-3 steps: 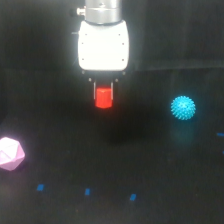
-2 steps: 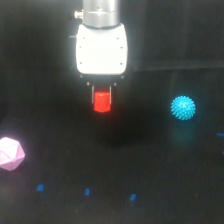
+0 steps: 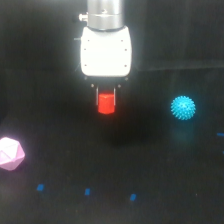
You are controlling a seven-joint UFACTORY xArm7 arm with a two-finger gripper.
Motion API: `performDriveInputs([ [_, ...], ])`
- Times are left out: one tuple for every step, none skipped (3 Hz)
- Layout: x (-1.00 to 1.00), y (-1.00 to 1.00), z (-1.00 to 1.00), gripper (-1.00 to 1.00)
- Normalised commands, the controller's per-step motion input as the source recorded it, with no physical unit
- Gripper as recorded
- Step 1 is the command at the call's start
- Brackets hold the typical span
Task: Pick up the red object from the table
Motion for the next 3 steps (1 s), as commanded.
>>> performDriveInputs([
  [0.09, 0.06, -0.10, -0.97],
  [-0.31, -0.74, -0.13, -1.00],
  [-0.10, 0.41, 0.08, -0.68],
])
